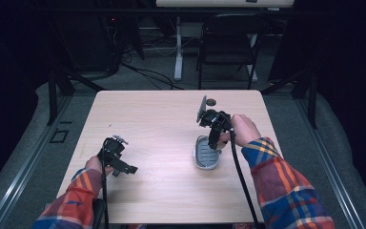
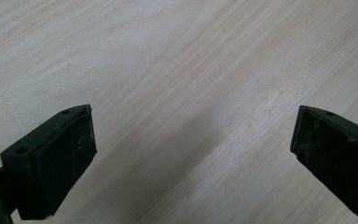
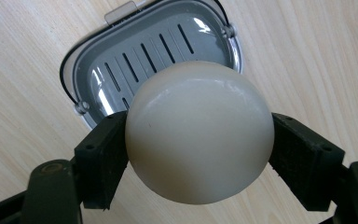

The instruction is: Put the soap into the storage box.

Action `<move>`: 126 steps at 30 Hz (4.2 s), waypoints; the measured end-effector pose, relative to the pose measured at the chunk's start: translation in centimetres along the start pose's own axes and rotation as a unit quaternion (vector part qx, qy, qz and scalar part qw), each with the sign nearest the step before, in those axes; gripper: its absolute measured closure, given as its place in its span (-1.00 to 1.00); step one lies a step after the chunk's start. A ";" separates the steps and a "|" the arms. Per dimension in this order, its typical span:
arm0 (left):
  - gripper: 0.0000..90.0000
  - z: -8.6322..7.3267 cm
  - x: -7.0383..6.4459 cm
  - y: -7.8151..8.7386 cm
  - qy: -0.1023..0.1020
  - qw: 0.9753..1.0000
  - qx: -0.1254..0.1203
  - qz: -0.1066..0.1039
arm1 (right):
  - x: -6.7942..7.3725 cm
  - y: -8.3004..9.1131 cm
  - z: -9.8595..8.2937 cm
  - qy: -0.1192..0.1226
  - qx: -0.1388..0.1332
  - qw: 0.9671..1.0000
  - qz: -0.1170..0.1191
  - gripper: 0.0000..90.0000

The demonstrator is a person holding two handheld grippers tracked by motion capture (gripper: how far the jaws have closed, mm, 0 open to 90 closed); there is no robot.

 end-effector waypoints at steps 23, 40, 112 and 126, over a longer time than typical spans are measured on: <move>-1.00 0.0 0.0 0.0 0.000 1.000 0.000 -0.002 | 1.8 -2.9 1.9 0.021 0.013 0.999 0.021 -0.47; -1.00 0.0 0.0 -0.1 -0.001 1.000 0.002 -0.002 | 1.9 -4.3 2.1 0.029 0.022 0.999 0.023 -0.47; -1.00 0.0 -0.1 -0.1 -0.004 1.000 0.005 0.000 | -1.1 -0.2 -10.7 -0.069 -0.078 0.995 -0.011 -1.00; -1.00 0.0 -0.2 -0.2 -0.005 1.000 0.008 0.001 | -1.4 -3.4 -16.1 -0.115 -0.060 0.992 0.005 -1.00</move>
Point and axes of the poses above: each handheld gripper's, and its own axes: y roughly backward along the jaws, z roughly out of its top, x roughly to its left, the point moved 6 cm from there along -y, roughly forward along the jaws
